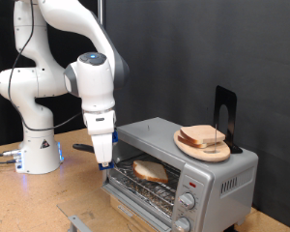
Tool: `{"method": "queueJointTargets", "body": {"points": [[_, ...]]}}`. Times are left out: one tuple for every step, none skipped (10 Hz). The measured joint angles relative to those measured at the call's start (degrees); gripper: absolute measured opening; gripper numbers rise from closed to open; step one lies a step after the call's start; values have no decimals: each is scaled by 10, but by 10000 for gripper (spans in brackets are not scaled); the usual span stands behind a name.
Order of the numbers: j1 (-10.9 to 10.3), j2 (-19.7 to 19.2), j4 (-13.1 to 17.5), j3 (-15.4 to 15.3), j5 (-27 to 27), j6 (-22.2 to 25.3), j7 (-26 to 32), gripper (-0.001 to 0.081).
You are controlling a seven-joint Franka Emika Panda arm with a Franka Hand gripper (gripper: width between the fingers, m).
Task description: Make a piece of toast with the oven
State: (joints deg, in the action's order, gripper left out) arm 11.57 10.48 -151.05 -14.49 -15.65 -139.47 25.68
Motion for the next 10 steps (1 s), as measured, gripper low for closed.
{"method": "queueJointTargets", "body": {"points": [[0,8,-6,3,-2,0,3,466],[0,14,-12,5,-2,2,4,466],[0,17,-15,5,-2,3,3,466],[0,18,-17,6,-2,4,3,466],[1,17,-17,6,-2,4,-3,466],[2,15,-15,5,0,4,-14,466],[3,8,-7,3,8,0,-33,466],[3,-5,6,0,18,-5,-54,466],[3,-19,22,-4,25,-8,-69,466],[2,-34,40,-7,28,-8,-76,466]]}}
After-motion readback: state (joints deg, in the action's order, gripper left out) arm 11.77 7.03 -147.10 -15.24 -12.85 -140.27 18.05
